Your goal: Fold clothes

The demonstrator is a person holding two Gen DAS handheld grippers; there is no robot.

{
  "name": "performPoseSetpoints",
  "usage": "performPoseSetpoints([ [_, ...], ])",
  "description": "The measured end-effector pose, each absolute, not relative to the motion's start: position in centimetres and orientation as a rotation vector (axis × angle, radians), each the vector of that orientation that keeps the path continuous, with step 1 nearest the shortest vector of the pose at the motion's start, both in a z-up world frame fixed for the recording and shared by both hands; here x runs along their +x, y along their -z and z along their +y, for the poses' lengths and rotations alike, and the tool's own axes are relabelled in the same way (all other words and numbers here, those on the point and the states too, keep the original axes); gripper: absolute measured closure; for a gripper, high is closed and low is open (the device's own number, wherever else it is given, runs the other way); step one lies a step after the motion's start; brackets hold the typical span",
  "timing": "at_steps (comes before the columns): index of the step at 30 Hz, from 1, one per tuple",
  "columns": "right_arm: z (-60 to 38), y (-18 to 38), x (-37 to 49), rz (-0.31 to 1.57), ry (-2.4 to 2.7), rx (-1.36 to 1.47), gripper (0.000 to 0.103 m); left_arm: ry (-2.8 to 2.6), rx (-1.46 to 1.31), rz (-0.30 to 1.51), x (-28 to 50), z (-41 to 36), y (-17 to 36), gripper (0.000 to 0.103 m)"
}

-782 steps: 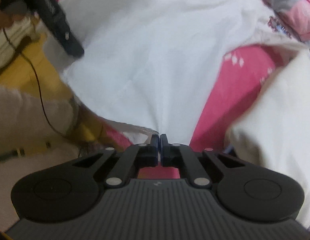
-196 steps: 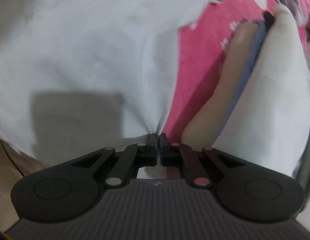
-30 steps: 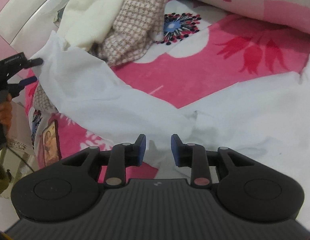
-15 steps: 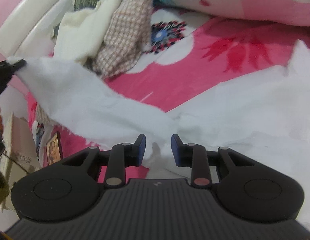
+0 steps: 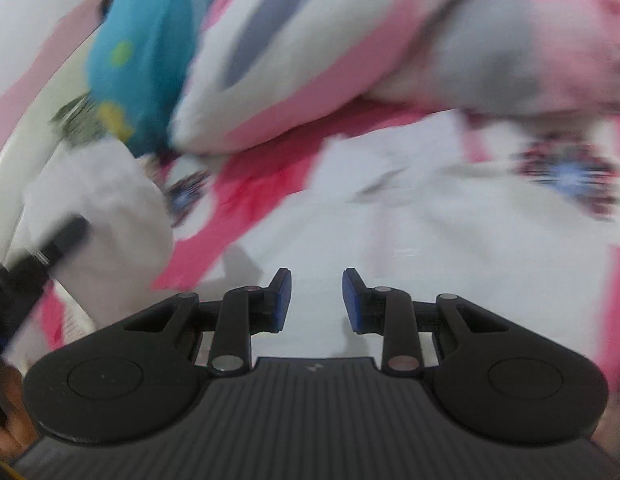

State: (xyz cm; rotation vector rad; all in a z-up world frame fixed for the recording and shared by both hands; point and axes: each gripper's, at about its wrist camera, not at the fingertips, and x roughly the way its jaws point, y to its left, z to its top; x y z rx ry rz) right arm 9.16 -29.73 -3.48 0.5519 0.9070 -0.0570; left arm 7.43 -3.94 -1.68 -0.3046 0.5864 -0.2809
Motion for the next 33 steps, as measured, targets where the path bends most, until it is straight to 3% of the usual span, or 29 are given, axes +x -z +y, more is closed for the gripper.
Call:
performPoseSetpoints([
  [3, -33.2, 4.1, 6.4, 0.888, 0.162, 0.564, 0.073, 0.329, -0.238, 0.672, 6.5, -10.2, 6.2, 0.096],
  [4, -34.2, 4.7, 5.6, 0.891, 0.193, 0.575, 0.073, 0.338, -0.208, 0.708, 6.1, -12.1, 8.1, 0.086],
  [5, -35.1, 5.2, 5.0, 0.900, 0.221, 0.588, 0.073, 0.359, -0.180, 0.738, 5.7, -13.0, 9.2, 0.069],
  [7, -36.1, 6.3, 4.2, 0.918, 0.249, 0.618, 0.073, 0.401, -0.123, 0.799, 4.8, -14.7, 11.3, 0.053],
  [10, -36.6, 7.6, 4.0, 0.934, 0.239, 0.653, 0.072, 0.465, -0.037, 0.888, 3.5, -17.2, 14.4, 0.051],
  [13, -36.4, 8.6, 4.6, 0.957, 0.198, 0.677, 0.063, 0.478, -0.052, 0.887, 3.0, -15.8, 13.3, 0.041],
  [27, -33.8, 15.5, 7.8, 1.269, 0.097, 0.706, 0.062, 0.121, -0.055, 0.984, 5.1, -2.0, 11.9, 0.042],
  [28, -33.3, 15.5, 7.8, 1.271, 0.091, 0.688, 0.066, 0.105, -0.057, 0.987, 5.2, -1.4, 12.0, 0.042],
  [31, -32.3, 15.5, 8.1, 1.273, 0.082, 0.641, 0.095, 0.093, -0.056, 0.999, 5.0, -0.5, 12.1, 0.042],
  [33, -31.7, 14.7, 8.2, 1.244, 0.075, 0.611, 0.101, 0.105, -0.044, 0.996, 4.7, -0.6, 12.1, 0.042],
])
